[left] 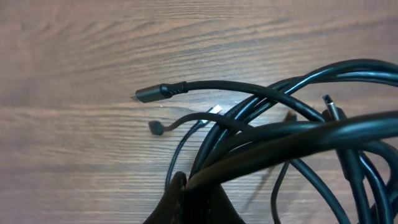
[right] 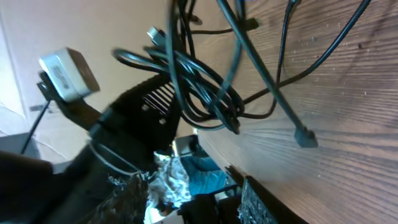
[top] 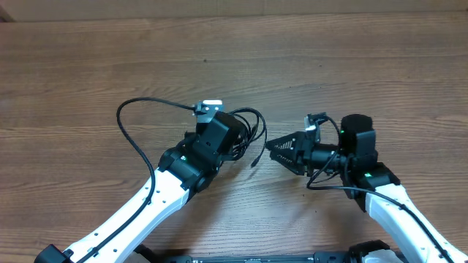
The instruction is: Untangle cables
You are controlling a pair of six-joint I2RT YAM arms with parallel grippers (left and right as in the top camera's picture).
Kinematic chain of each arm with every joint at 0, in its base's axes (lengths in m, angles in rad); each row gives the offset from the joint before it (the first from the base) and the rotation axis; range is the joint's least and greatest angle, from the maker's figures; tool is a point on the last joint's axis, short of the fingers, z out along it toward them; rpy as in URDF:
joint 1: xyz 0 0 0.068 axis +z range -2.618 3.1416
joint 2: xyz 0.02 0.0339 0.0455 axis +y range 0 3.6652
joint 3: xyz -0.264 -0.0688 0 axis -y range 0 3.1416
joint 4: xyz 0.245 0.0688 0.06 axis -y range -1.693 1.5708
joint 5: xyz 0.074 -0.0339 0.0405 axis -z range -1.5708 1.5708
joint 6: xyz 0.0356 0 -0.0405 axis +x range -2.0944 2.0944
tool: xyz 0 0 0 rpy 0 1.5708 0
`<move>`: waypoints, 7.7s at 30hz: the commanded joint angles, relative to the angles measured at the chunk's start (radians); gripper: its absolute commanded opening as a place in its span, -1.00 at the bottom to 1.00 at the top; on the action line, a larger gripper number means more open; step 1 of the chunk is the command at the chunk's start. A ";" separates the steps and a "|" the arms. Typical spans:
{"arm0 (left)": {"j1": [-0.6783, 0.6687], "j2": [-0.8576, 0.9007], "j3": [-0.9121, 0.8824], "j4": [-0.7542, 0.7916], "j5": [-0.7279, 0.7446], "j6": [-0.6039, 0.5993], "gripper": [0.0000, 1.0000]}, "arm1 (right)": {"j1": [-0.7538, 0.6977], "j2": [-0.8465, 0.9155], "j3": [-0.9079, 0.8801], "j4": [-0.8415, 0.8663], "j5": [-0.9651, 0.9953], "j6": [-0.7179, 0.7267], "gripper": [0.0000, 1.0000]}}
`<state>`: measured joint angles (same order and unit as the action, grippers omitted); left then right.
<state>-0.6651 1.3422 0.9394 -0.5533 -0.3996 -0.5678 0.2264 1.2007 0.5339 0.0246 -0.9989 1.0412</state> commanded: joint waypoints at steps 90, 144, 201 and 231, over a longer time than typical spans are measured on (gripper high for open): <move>0.003 0.023 0.006 0.069 0.253 -0.213 -0.91 | 0.120 -0.009 0.004 0.188 0.409 0.091 -0.92; 0.004 0.024 0.006 -0.026 0.126 -0.112 -0.92 | -0.060 -0.009 0.004 -0.031 0.069 0.004 1.00; 0.004 0.024 0.006 0.022 0.142 -0.161 -0.91 | 0.249 0.062 0.004 0.127 0.590 0.229 -0.92; 0.003 0.024 0.006 -0.079 0.031 -0.006 -0.91 | -0.172 0.062 0.004 0.618 0.214 0.616 -0.93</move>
<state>-0.6674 1.3617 0.9394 -0.6178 -0.3332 -0.6762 0.1154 1.2690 0.5262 0.6212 -0.7769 1.6199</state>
